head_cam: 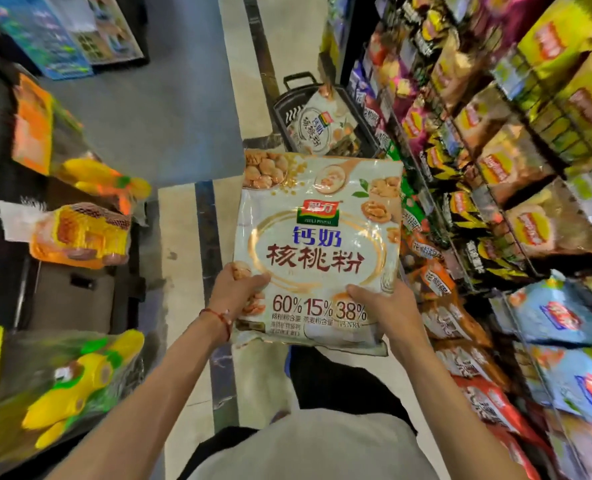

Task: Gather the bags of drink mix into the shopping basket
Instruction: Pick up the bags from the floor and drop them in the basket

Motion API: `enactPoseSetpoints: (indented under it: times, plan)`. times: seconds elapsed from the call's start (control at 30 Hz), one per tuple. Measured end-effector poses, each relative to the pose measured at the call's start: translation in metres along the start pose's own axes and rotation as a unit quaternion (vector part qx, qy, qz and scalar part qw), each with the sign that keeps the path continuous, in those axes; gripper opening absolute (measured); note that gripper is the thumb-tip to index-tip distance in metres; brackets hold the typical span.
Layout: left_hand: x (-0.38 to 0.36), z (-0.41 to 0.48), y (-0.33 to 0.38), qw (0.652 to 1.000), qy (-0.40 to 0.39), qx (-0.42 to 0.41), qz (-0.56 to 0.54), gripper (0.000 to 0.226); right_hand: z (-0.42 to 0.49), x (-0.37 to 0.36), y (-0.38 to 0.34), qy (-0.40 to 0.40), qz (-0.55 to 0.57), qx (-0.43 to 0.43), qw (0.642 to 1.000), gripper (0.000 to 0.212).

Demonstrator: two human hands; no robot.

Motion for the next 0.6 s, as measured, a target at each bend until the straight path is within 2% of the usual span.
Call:
enactPoseSetpoints:
  times: [0.17,0.4,0.6]
  plan:
    - [-0.013,0.057,0.085,1.0,0.028,-0.004,0.011,0.033,0.094,-0.025,-0.055,-0.014,-0.019,-0.009,1.0,0.031]
    - [-0.019,0.142,0.183,1.0,0.017,-0.005,0.005,0.029,0.195,-0.064,-0.124,-0.008,-0.015,-0.005,1.0,0.031]
    - [-0.01,0.241,0.276,0.997,-0.027,-0.011,0.07,0.03,0.268,-0.115,-0.155,0.049,0.007,-0.028,0.998,0.033]
Point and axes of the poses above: each hand's wrist, its own z-axis towards the middle knuckle, its own x-axis out of the back of the hand, y = z × x, the point moved 3 cm from there along z, towards the middle knuckle, and after that the axes turned 4 degrees about x, right-handed, at the moved point
